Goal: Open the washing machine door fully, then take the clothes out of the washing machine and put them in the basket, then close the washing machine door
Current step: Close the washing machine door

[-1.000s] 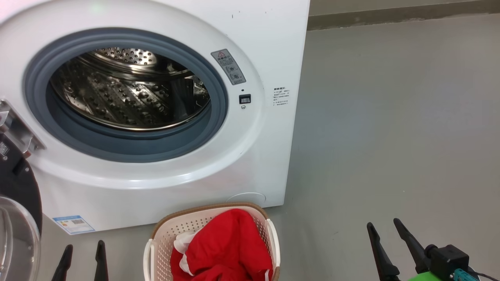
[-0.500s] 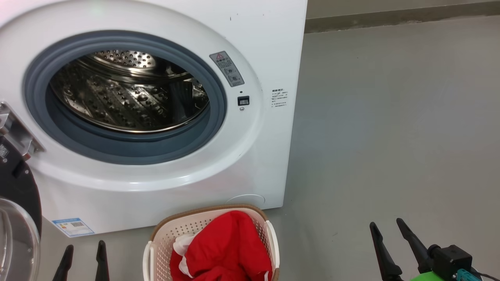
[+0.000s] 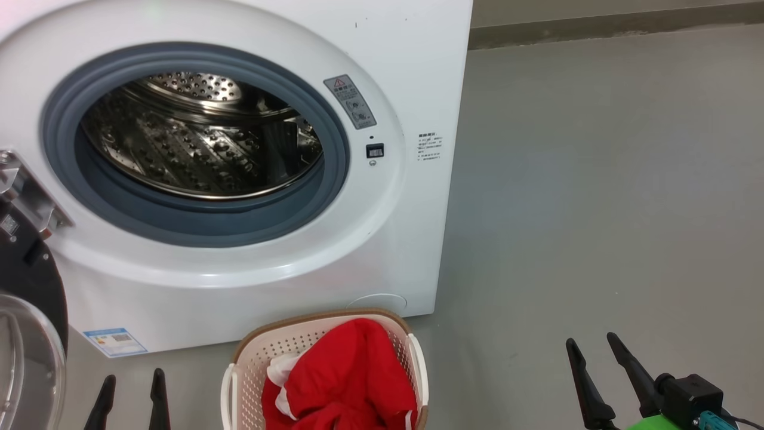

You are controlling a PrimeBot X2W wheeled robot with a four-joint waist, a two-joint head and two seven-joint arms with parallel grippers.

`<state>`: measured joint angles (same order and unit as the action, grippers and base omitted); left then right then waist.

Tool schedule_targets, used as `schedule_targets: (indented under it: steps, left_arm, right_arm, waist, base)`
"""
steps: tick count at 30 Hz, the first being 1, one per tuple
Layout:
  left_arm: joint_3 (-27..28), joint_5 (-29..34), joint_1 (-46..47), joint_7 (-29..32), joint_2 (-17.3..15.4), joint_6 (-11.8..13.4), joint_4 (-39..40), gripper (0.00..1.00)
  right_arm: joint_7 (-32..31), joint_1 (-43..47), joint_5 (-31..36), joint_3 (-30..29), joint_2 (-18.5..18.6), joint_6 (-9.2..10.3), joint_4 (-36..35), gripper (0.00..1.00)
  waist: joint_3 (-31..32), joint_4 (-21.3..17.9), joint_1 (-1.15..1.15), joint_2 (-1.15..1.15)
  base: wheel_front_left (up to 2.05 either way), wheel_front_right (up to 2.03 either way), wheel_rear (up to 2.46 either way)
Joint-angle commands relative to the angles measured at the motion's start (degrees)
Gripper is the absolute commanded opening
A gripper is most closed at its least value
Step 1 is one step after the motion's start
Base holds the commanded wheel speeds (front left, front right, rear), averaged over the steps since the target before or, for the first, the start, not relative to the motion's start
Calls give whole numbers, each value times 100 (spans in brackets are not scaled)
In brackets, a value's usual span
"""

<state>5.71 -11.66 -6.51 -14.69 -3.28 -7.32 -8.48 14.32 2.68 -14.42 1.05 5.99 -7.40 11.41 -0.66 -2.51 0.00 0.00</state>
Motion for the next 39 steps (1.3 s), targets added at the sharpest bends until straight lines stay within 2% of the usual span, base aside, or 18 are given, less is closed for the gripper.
schedule_targets:
  steps: [1, 17, 32, 39]
  left_arm:
    - [173, 62, 167, -31, -44, -17, 109, 100]
    - [192, -5, 111, -31, -51, -17, 159, 100]
    - [180, 21, 133, -31, -42, -17, 79, 100]
    - [288, -20, 168, -31, -12, -17, -80, 100]
  right_arm:
    - [68, -74, 8, 123, 65, -9, -152, 100]
    - [68, -60, 3, 112, 67, -9, -161, 100]
    - [68, -30, 9, 121, 61, -9, -173, 100]
    - [68, -59, 5, 263, 102, -9, -144, 100]
  waist:
    - [-2, 8, 0, 0]
    - [-12, 34, 0, 0]
    - [7, 130, 0, 0]
    - [20, 444, 0, 0]
  base:
    - [-113, 113, 0]
    - [-125, 125, 0]
    - [-10, 10, 0]
    - [0, 0, 0]
